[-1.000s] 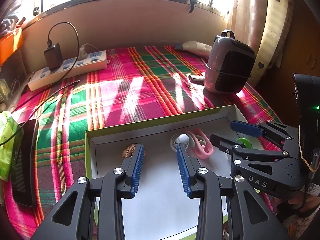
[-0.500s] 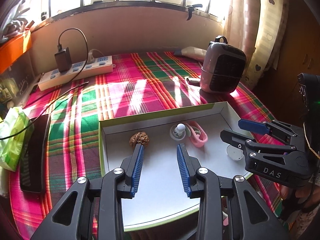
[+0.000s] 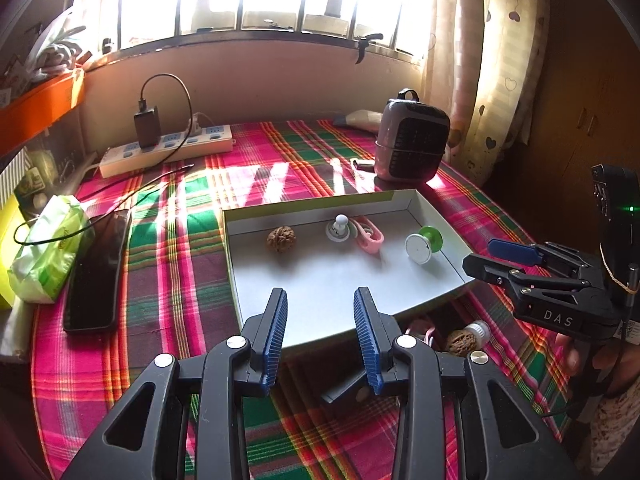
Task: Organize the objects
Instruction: 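Withdraw both tools from the box toward the remaining items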
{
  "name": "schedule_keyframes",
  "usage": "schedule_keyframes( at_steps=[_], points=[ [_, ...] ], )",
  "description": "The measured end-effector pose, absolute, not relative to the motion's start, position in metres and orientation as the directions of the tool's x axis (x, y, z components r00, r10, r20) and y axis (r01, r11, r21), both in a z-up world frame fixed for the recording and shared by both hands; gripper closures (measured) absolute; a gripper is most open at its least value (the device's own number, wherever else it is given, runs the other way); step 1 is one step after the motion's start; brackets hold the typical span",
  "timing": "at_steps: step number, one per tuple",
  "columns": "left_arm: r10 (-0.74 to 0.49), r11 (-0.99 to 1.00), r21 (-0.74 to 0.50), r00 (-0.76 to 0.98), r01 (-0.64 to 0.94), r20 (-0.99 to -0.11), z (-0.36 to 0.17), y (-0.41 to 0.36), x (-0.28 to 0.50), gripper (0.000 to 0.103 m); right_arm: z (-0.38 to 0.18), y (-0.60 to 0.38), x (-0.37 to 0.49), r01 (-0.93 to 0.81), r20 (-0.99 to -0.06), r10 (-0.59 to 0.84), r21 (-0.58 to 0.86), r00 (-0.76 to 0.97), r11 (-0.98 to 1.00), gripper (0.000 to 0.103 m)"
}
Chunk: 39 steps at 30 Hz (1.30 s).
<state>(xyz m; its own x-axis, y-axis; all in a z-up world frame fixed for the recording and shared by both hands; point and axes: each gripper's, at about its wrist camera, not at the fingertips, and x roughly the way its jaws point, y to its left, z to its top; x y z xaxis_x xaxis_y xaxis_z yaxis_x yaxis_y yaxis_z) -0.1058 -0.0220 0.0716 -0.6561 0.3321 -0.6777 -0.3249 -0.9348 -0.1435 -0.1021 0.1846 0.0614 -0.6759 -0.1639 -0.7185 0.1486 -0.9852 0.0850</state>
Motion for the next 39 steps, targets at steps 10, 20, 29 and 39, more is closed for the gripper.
schedule_keyframes(
  at_steps=[10, 20, 29, 39],
  points=[
    [0.399, -0.892, -0.157, -0.572, -0.425, -0.717, 0.047, -0.017, -0.083, 0.066, 0.048, 0.191, -0.061, 0.087, -0.717, -0.135, 0.104, -0.683, -0.991, 0.05],
    [0.418, -0.869, -0.171, -0.502, -0.465, -0.757, 0.029, -0.006, -0.097, 0.063, 0.035, 0.2, -0.051, 0.046, -0.732, -0.122, 0.123, -0.671, -0.991, 0.05],
    [0.438, -0.86, -0.215, -0.456, -0.462, -0.774, 0.016, -0.003, -0.101, 0.063, 0.031, 0.195, -0.051, 0.094, -0.745, -0.151, 0.118, -0.649, -0.989, 0.05],
    [0.429, -0.872, -0.225, -0.458, -0.435, -0.779, 0.011, 0.004, -0.098, 0.063, 0.021, 0.188, -0.056, 0.133, -0.769, -0.168, 0.109, -0.617, -0.985, 0.05]
  ],
)
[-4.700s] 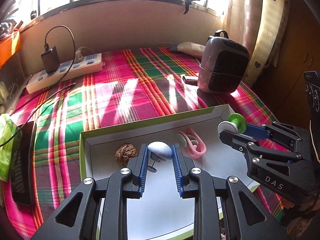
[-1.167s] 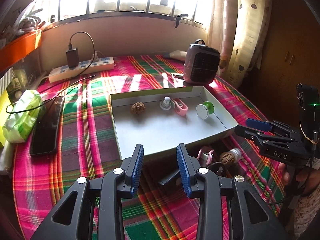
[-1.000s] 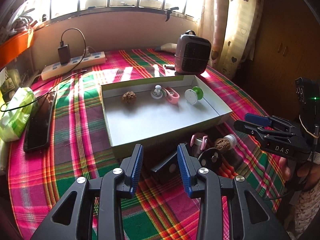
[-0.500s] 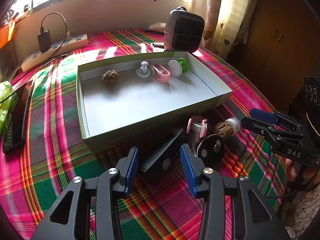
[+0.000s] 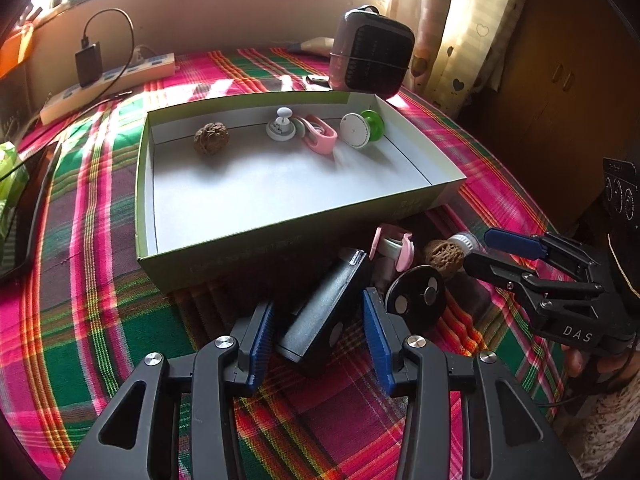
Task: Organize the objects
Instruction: 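Withdraw both tools from the box toward the remaining items, then grasp the white labelled jar with the right tool while the left tool grasps the black case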
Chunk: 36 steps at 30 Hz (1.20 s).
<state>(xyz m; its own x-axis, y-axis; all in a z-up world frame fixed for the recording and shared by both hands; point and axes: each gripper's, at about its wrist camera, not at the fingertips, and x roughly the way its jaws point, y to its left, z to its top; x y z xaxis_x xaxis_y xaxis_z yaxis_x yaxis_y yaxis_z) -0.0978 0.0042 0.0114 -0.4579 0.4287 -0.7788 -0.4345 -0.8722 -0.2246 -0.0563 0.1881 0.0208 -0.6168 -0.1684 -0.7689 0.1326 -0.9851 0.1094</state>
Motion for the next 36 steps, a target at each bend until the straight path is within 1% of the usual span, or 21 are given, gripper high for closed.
schedule_keyframes(
  at_steps=[7, 8, 9, 13, 20, 24, 26, 30, 34, 36],
  points=[
    [0.401, -0.895, -0.22, -0.484, -0.388, -0.777, 0.011, 0.009, -0.094, 0.064, 0.018, 0.186, -0.061, 0.153, -0.776, -0.172, 0.099, -0.606, -0.983, 0.05],
    [0.392, -0.901, -0.217, -0.491, -0.376, -0.778, 0.011, 0.008, -0.094, 0.068, 0.017, 0.185, -0.062, 0.152, -0.781, -0.16, 0.084, -0.604, -0.985, 0.05],
    [0.375, -0.91, -0.207, -0.5, -0.36, -0.781, 0.011, 0.008, -0.094, 0.074, 0.016, 0.184, -0.063, 0.153, -0.784, -0.149, 0.069, -0.602, -0.986, 0.05],
    [0.358, -0.924, -0.216, -0.518, -0.315, -0.777, 0.01, 0.001, -0.092, 0.079, 0.015, 0.182, -0.066, 0.167, -0.787, -0.151, 0.062, -0.599, -0.984, 0.05],
    [0.286, -0.953, -0.174, -0.549, -0.247, -0.786, 0.009, -0.009, -0.088, 0.08, 0.011, 0.174, -0.073, 0.185, -0.784, -0.139, 0.031, -0.605, -0.982, 0.05],
    [0.288, -0.955, -0.193, -0.554, -0.224, -0.781, 0.009, -0.015, -0.088, 0.08, 0.011, 0.17, -0.073, 0.192, -0.782, -0.132, 0.015, -0.61, -0.981, 0.05],
    [0.278, -0.958, -0.183, -0.56, -0.221, -0.781, 0.009, -0.013, -0.087, 0.08, 0.011, 0.171, -0.072, 0.192, -0.78, -0.135, 0.019, -0.611, -0.981, 0.05],
    [0.269, -0.961, -0.177, -0.566, -0.213, -0.779, 0.009, -0.011, -0.088, 0.08, 0.011, 0.174, -0.07, 0.176, -0.778, -0.125, 0.018, -0.616, -0.984, 0.061],
    [0.258, -0.964, -0.168, -0.57, -0.206, -0.78, 0.008, -0.009, -0.088, 0.08, 0.012, 0.173, -0.07, 0.181, -0.777, -0.127, 0.017, -0.617, -0.983, 0.067],
    [0.253, -0.966, -0.169, -0.573, -0.198, -0.779, 0.008, -0.009, -0.087, 0.08, 0.012, 0.172, -0.069, 0.186, -0.776, -0.13, 0.016, -0.617, -0.982, 0.073]
  ],
)
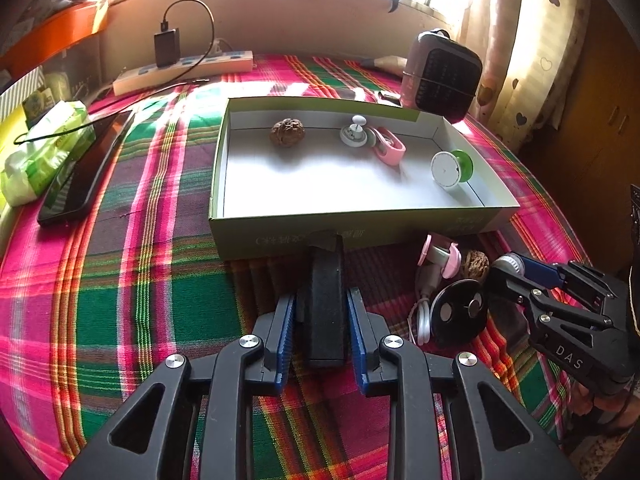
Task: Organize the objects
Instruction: 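Grasp the white labelled jar with the right tool while the left tool grasps the black case, then carry the black case in the left tool and white jar in the right tool into the box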
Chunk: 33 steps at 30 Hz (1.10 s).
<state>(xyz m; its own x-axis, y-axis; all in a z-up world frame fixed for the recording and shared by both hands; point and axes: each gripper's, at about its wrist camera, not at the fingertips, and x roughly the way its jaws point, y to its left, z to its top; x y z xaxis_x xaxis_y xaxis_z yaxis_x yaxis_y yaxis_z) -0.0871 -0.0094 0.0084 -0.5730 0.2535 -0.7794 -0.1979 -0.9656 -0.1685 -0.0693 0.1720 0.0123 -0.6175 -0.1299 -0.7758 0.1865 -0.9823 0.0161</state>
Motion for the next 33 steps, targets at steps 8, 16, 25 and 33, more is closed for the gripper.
schedule_keyframes(
  at_steps=[8, 16, 25, 33],
  points=[
    [0.243, -0.969, -0.172, -0.58, -0.175, -0.777, 0.008, -0.009, -0.0843, 0.081, 0.0127, 0.1734, -0.067, 0.179, -0.773, -0.132, 0.024, -0.62, -0.984, 0.083],
    [0.235, -0.971, -0.16, -0.584, -0.177, -0.777, 0.0076, -0.0083, -0.0823, 0.082, 0.0126, 0.1723, -0.0654, 0.183, -0.773, -0.137, 0.027, -0.62, -0.983, 0.083],
    [0.232, -0.972, -0.158, -0.584, -0.175, -0.778, 0.0084, -0.008, -0.0823, 0.082, 0.0131, 0.1708, -0.0647, 0.182, -0.771, -0.137, 0.028, -0.622, -0.983, 0.083],
    [0.222, -0.974, -0.149, -0.593, -0.17, -0.774, 0.0123, -0.0108, -0.0815, 0.082, 0.014, 0.1695, -0.0649, 0.186, -0.768, -0.148, 0.039, -0.623, -0.982, 0.083]
  ],
)
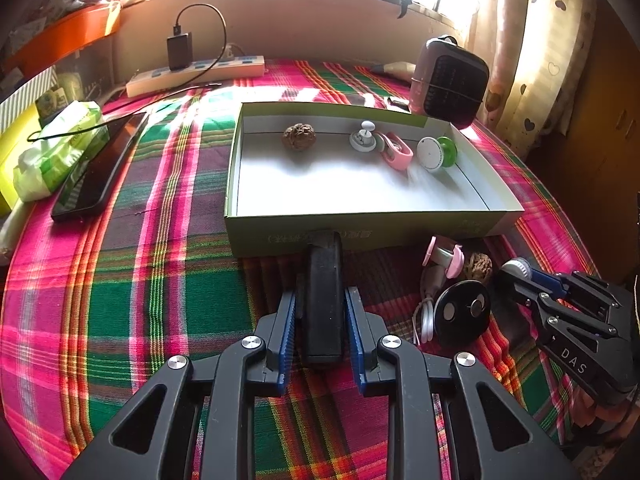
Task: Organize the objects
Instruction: 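Carry the black case in the left tool and white jar in the right tool into the box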
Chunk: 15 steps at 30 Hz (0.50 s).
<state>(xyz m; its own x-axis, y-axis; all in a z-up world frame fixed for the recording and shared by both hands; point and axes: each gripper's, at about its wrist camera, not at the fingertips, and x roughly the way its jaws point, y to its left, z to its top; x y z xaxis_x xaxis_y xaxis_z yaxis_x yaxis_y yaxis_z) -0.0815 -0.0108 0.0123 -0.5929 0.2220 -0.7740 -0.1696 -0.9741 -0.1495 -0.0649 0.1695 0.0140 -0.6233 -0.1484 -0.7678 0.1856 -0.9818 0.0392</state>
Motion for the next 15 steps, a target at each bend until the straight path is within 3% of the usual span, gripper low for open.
schedule_keyframes(
  at_steps=[15],
  points=[
    [0.247, -0.968, -0.162, -0.618, -0.19, -0.746, 0.03, -0.011, -0.075, 0.082, 0.029, 0.166, -0.064, 0.208, -0.744, -0.185, 0.064, -0.642, -0.976, 0.083]
  ],
)
